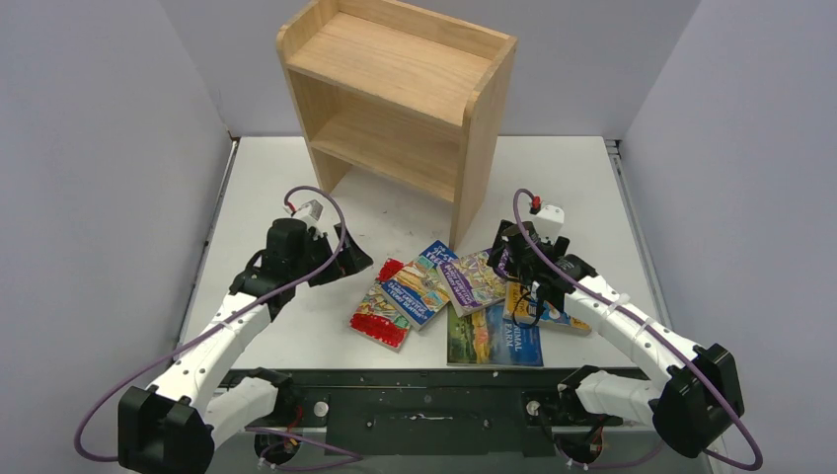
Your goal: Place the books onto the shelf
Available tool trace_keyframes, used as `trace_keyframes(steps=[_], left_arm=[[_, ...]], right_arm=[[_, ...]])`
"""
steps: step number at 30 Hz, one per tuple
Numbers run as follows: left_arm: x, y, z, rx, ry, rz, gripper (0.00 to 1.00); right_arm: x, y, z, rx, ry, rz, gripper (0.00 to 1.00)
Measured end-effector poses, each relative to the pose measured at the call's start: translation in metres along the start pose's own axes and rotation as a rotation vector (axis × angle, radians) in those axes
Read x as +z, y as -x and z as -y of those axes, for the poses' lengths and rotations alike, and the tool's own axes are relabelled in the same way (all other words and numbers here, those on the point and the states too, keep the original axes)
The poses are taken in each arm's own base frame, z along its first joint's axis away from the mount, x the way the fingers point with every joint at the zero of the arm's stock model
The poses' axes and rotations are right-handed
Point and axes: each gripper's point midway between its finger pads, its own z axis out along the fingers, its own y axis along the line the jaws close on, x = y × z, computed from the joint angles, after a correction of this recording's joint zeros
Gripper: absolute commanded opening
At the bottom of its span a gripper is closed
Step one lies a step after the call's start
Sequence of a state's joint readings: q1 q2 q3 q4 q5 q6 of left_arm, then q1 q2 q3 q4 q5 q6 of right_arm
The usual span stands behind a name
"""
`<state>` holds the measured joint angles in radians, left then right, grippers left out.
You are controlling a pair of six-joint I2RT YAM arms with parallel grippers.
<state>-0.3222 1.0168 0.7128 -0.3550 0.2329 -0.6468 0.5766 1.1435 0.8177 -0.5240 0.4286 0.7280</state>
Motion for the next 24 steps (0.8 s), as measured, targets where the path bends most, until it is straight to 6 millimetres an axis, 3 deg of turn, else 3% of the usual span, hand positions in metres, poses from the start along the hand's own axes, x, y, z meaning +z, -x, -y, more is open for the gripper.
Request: trace_keyframes(steps=[14, 24], left_arm=[[0.001, 0.004, 0.004, 0.001, -0.016, 0.014, 0.96], [0.01, 0.004, 0.033, 0.036, -0.104, -0.05, 0.96]], right_arm=[[0.001, -0.004, -0.002, -0.001, 0.013, -0.009, 0.9], [-0.005, -0.032, -0.013, -0.018, 0.083, -0.107, 0.9]])
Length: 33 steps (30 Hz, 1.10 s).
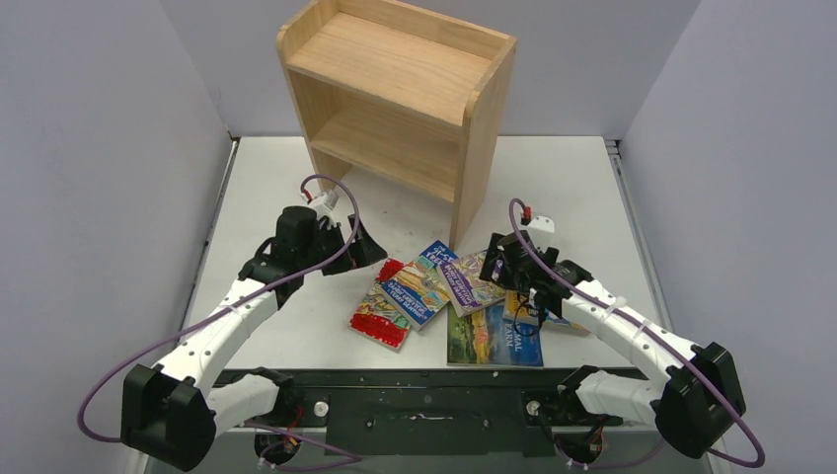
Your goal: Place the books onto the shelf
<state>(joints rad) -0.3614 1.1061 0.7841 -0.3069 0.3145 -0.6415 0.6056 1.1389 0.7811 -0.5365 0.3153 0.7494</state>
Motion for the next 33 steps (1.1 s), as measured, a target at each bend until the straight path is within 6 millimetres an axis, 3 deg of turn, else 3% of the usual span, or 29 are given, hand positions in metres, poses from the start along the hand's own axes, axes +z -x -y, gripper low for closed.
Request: trace_keyframes(steps=[7, 15, 22, 28, 33], left_arm=[[0.0, 0.004, 0.008, 0.013, -0.024, 0.01, 0.96], [0.019, -0.008, -0.007, -0.016, 0.026, -0.061, 0.96], [0.019, -0.007, -0.007, -0.015, 0.024, -0.057, 0.97], [0.019, -0.007, -0.007, -0.014, 0.025, -0.056, 0.96], [0.011, 0.007, -0.016, -0.034, 0.055, -0.04, 0.96]], right_arm=[[-0.004, -0.036, 0.008, 0.081, 0.027, -0.088, 0.9], [0.002, -0.068, -0.01, 0.286, 0.156, -0.158, 0.9], [0.002, -0.059, -0.03, 0.398, 0.226, -0.147, 0.9], [0.002, -0.056, -0.037, 0.34, 0.248, -0.138, 0.9], [-0.008, -0.022, -0.071, 0.158, 0.373, -0.015, 0.9]])
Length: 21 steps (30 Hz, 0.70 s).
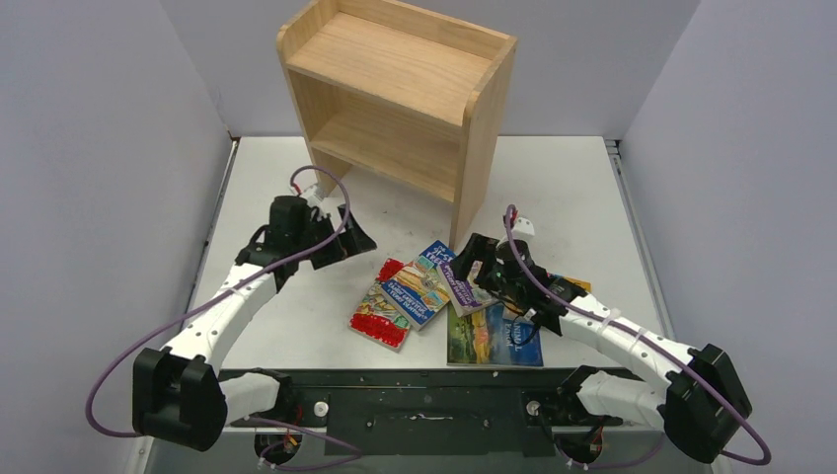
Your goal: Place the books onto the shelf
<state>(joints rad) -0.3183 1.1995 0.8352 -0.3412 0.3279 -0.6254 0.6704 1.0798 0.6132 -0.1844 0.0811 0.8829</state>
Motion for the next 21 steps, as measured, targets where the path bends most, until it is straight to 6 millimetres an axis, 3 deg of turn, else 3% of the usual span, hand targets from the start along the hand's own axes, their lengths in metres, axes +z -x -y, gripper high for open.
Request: trace_keyframes(steps=[3, 8, 13, 17, 21], left_arm=[[-0.016, 0.033, -0.013, -0.052, 0.009, 0.078, 0.96], [-0.052, 0.073, -0.036, -0.116, 0.032, 0.228, 0.97], [-0.06, 0.077, -0.032, -0.114, 0.011, 0.245, 0.97], [-0.06, 0.074, -0.031, -0.12, 0.006, 0.231, 0.96], [-0.06, 0.073, -0.029, -0.124, -0.002, 0.225, 0.96]], right_arm=[[0.006, 0.026, -0.023, -0.133, 0.076, 0.111, 0.9], [0.018, 0.066, -0.04, -0.25, 0.129, 0.341, 0.9], [0.047, 0.081, -0.035, -0.317, 0.086, 0.467, 0.9], [0.073, 0.084, -0.017, -0.324, 0.042, 0.468, 0.9], [0.078, 0.103, 0.0, -0.284, 0.021, 0.496, 0.9]])
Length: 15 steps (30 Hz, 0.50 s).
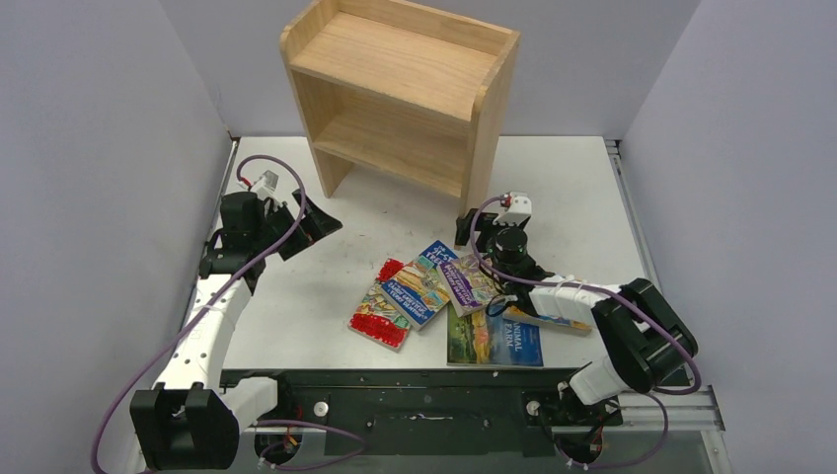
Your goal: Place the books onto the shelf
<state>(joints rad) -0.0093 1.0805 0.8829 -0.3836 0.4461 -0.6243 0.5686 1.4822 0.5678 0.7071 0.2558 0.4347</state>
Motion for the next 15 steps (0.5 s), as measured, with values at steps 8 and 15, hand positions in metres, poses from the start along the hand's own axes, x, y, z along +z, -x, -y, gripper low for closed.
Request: trace_keyframes(steps=[8, 15], left_arm=[[0.0, 0.001, -0.002, 0.009, 0.008, 0.005, 0.96], [0.0, 0.018, -0.002, 0.085, 0.017, 0.082, 0.97]], right_arm=[[0.021, 0.024, 0.051, 0.086, -0.095, 0.049, 0.9], [0.03, 0.072, 0.126, 0.188, -0.251, 0.145, 0.9]])
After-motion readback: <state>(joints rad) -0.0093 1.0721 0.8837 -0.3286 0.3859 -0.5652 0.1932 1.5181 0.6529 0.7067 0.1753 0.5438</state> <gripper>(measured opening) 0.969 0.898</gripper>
